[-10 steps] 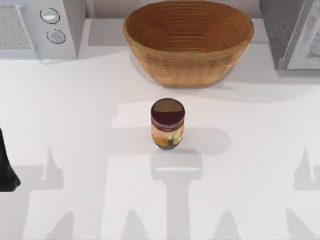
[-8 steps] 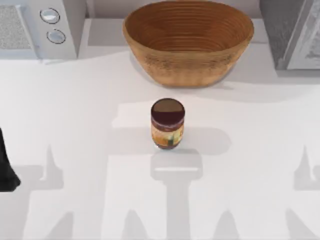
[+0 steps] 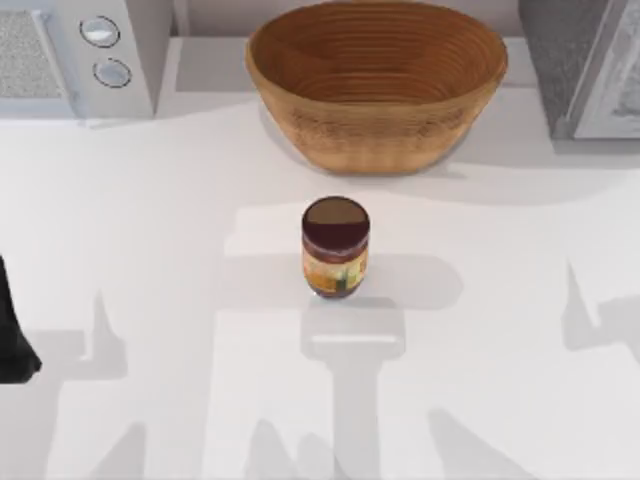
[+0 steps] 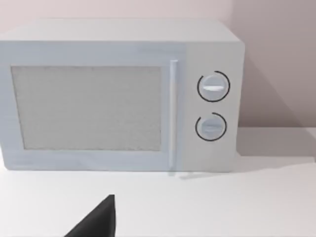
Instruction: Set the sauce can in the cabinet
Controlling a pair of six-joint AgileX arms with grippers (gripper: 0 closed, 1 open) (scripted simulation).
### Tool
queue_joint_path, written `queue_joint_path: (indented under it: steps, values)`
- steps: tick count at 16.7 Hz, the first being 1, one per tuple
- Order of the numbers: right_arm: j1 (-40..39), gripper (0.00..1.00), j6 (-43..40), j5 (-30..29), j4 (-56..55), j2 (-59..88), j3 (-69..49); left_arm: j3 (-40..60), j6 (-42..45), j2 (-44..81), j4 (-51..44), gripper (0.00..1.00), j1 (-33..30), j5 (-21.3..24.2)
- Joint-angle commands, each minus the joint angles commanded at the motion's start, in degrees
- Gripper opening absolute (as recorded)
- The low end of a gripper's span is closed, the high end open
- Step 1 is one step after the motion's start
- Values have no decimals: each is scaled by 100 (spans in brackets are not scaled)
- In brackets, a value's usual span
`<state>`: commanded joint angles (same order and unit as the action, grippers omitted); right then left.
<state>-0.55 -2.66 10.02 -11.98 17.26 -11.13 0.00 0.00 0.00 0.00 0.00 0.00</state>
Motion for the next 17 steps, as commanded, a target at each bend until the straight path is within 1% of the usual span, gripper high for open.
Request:
queue_joint_path:
  steps: [6,12,17]
  values:
    - [-291,100,-386,1654,-1695,2835,-1586,0,0,0,0,100,0,0]
    - [-705,100,-756,3465,-3280,6417,-3112,0,0,0,0,100,0,0]
    - [-1091,100,-1021,4819,-4219,9340,-4043,0,0,0,0,100,0,0]
